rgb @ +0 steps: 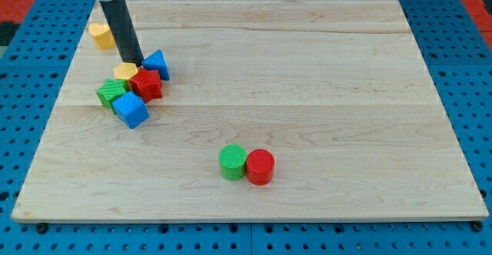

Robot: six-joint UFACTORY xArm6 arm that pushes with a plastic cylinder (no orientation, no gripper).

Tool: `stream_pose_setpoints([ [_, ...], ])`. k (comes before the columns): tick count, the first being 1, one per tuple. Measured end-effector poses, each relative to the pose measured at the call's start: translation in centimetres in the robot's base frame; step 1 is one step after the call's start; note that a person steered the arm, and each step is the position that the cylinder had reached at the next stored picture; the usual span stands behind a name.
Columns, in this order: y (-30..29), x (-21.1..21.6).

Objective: Move the blue triangle into the top of the red star

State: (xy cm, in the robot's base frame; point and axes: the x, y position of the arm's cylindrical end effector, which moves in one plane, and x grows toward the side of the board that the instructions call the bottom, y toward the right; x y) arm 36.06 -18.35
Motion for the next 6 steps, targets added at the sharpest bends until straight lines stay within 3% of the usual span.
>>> stream_pose_setpoints([
  [1,0.0,0.0],
  [3,1.6,-4.5],
  [4,6.1,-4.5],
  [6,6.4,-3.1],
])
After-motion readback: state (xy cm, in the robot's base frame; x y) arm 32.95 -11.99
